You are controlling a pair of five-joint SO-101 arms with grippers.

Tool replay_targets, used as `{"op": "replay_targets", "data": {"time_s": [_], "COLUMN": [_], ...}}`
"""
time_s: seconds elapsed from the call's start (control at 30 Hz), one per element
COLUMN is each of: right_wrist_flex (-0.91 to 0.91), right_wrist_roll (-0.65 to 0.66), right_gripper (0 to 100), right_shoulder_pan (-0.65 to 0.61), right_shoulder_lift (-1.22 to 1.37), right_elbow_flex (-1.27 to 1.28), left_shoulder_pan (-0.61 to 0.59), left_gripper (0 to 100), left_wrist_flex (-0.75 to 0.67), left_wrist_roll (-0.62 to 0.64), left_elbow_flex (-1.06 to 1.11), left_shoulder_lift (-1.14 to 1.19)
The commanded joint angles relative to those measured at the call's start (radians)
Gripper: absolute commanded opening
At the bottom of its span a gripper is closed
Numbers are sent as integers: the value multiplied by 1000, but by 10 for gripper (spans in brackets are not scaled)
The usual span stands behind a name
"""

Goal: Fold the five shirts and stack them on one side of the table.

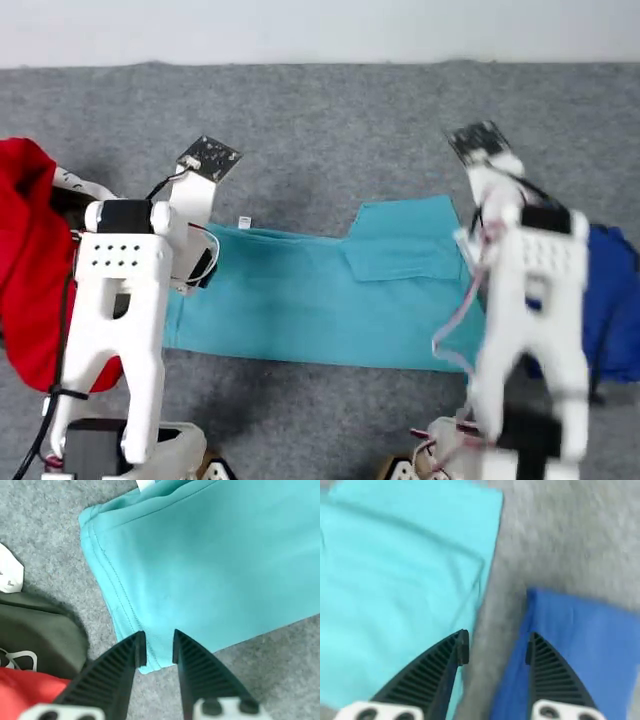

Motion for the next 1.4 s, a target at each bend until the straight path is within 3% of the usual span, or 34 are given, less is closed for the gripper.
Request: {"op": "replay_targets", "data": {"time_s": [0.0, 0.27, 0.6, 0.77, 1.0, 1.37], "right_wrist_flex": [31, 203, 360, 414, 414, 444], "right_wrist_roll": [-14, 2, 71, 89, 86, 84], "right_gripper": [197, 197, 197, 193, 10, 9], "right_shoulder_pan": [-77, -102, -111, -114, -114, -113], "right_shoulder_lift": [329, 960, 1477, 1603, 1604, 1584], "right_elbow_flex": [-376, -1162, -1870, -1987, -1984, -1985], "left_shoulder_pan": [-2, 3, 5, 5, 3, 2], "left_gripper": [98, 98, 98, 98, 98, 98], "left_wrist_flex": [-5, -5, -5, -5, -5, -5], "left_wrist_roll": [-8, -8, -5, 46, 48, 48], "left_elbow_flex": [1, 2, 2, 2, 2, 2], "left_shoulder_lift": [-25, -25, -25, -25, -23, -23]}}
